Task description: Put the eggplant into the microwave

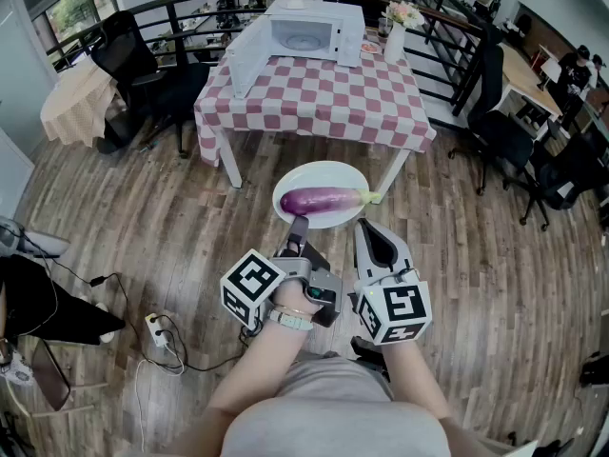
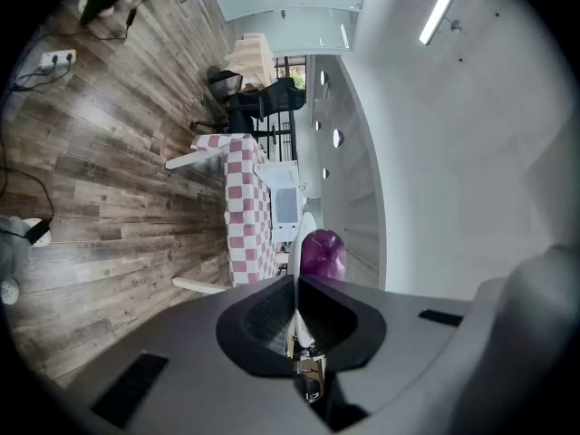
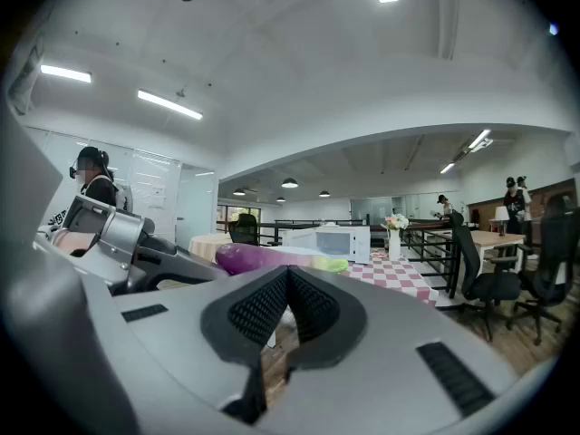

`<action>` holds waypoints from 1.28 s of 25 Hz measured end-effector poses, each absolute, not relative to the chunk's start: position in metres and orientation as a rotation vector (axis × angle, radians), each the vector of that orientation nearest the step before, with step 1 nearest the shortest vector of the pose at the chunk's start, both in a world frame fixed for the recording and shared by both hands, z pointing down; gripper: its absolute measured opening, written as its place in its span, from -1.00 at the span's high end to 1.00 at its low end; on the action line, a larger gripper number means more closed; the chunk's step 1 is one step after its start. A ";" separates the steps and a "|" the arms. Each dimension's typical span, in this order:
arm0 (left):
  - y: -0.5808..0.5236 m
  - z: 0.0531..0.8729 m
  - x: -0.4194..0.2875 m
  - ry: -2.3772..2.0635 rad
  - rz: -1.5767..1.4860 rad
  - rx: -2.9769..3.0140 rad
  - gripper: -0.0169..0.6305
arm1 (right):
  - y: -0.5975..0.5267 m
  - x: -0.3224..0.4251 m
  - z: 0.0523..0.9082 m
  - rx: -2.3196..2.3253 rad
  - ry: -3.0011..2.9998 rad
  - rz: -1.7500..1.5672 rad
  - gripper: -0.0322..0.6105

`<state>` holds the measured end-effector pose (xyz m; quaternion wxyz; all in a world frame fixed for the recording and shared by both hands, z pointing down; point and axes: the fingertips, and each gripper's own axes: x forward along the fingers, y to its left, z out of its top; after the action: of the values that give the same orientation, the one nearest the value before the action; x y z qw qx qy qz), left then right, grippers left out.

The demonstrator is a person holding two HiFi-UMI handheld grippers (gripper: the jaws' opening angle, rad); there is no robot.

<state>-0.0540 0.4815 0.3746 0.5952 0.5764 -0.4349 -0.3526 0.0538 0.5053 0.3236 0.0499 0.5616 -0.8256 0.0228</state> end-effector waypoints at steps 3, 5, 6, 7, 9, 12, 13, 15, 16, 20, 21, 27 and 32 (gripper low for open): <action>0.470 0.379 -0.056 -1.002 -0.815 1.329 0.91 | 0.495 0.051 0.328 1.714 -2.504 0.065 0.82; 0.461 0.380 -0.059 -0.998 -0.814 1.325 0.91 | 0.487 0.049 0.329 1.715 -2.501 0.062 0.82; 0.456 0.380 -0.061 -0.997 -0.814 1.324 0.91 | 0.483 0.047 0.329 1.716 -2.499 0.061 0.82; 0.452 0.381 -0.062 -0.995 -0.813 1.325 0.91 | 0.479 0.045 0.330 1.717 -2.497 0.059 0.82; 0.443 0.380 -0.067 -0.990 -0.808 1.328 0.91 | 0.470 0.040 0.332 1.721 -2.482 0.057 0.82; 0.426 0.381 -0.074 -0.980 -0.797 1.330 0.91 | 0.454 0.033 0.334 1.749 -2.466 0.062 0.82; 0.421 0.381 -0.076 -0.976 -0.792 1.328 0.91 | 0.448 0.031 0.333 1.765 -2.467 0.066 0.82; 0.410 0.380 -0.083 -0.972 -0.785 1.331 0.91 | 0.439 0.027 0.330 1.794 -2.469 0.072 0.82; 0.405 0.379 -0.086 -0.970 -0.783 1.335 0.91 | 0.435 0.025 0.329 1.804 -2.468 0.071 0.82; 0.387 0.379 -0.091 -0.954 -0.781 1.346 0.91 | 0.419 0.020 0.327 1.832 -2.455 0.056 0.82; 0.384 0.379 -0.091 -0.949 -0.778 1.349 0.91 | 0.416 0.020 0.327 1.841 -2.453 0.055 0.82; 0.364 0.380 -0.095 -0.926 -0.762 1.353 0.91 | 0.399 0.014 0.326 1.875 -2.450 0.054 0.82; 0.348 0.382 -0.095 -0.928 -0.762 1.351 0.91 | 0.382 0.010 0.330 1.855 -2.472 0.060 0.82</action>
<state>-0.0951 0.3480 0.3815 0.6187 0.5873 -0.4033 -0.3313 0.0101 0.3824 0.3297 0.0252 0.5998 -0.7995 0.0193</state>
